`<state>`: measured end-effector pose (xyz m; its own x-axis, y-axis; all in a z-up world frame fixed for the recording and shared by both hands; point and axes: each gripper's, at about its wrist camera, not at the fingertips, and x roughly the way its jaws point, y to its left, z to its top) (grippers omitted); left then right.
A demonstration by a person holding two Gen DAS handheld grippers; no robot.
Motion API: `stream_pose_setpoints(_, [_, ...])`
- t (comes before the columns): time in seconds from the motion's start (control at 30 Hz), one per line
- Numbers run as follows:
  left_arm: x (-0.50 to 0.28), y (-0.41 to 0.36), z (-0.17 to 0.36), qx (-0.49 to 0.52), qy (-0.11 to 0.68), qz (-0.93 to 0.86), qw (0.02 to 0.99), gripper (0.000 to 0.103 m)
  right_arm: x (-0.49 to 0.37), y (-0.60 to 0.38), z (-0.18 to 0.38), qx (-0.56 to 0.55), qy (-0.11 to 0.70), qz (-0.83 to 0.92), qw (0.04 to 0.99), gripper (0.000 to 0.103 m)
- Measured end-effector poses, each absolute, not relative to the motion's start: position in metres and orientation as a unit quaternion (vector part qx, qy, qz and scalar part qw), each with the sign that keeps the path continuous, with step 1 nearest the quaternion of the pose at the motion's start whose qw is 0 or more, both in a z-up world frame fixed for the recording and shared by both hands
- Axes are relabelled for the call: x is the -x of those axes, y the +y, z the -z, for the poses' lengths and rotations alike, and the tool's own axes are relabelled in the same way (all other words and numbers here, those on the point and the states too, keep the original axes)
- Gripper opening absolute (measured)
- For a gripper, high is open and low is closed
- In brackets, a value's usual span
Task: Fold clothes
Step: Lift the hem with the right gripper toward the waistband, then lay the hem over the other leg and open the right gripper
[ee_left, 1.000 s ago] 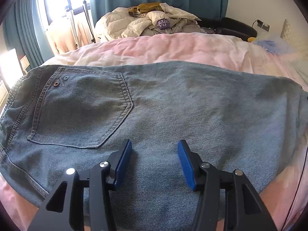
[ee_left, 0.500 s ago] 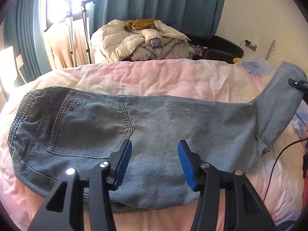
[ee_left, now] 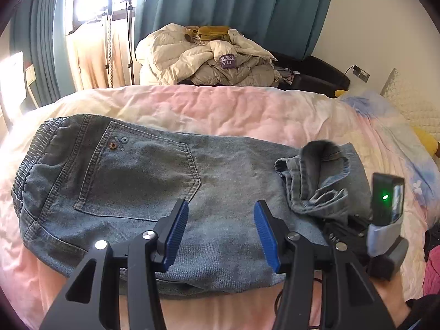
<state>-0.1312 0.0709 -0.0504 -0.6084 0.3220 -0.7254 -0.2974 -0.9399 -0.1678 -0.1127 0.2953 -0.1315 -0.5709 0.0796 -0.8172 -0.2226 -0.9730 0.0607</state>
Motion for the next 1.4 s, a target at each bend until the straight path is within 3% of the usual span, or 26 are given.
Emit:
stream_pose_setpoints(0.17, [0.136, 0.062, 0.046, 0.405, -0.028, -0.898, 0.167, 0.051, 0.099, 0.300, 0.116, 0.402, 0.115, -0.905, 0.079, 0.010])
stream_pose_setpoints(0.4, [0.144, 0.048, 0.048, 0.406, -0.064, -0.898, 0.161, 0.051, 0.086, 0.263, 0.069, 0.313, 0.051, -0.948, 0.031, 0.010])
stream_pose_setpoints(0.63, [0.156, 0.044, 0.065, 0.425, -0.086, -0.888, 0.154, 0.051, 0.103, 0.199, 0.132, 0.424, -0.004, -0.905, -0.021, 0.012])
stream_pose_setpoints(0.9, [0.165, 0.051, 0.089, 0.463, -0.128, -0.855, 0.196, 0.051, 0.099, 0.226, 0.122, 0.424, 0.083, -0.901, -0.042, 0.014])
stream_pose_setpoints(1.4, [0.206, 0.065, 0.143, 0.524, -0.392, -0.675, 0.340, 0.051, 0.080, 0.239, 0.078, 0.403, 0.134, -0.904, -0.044, 0.013])
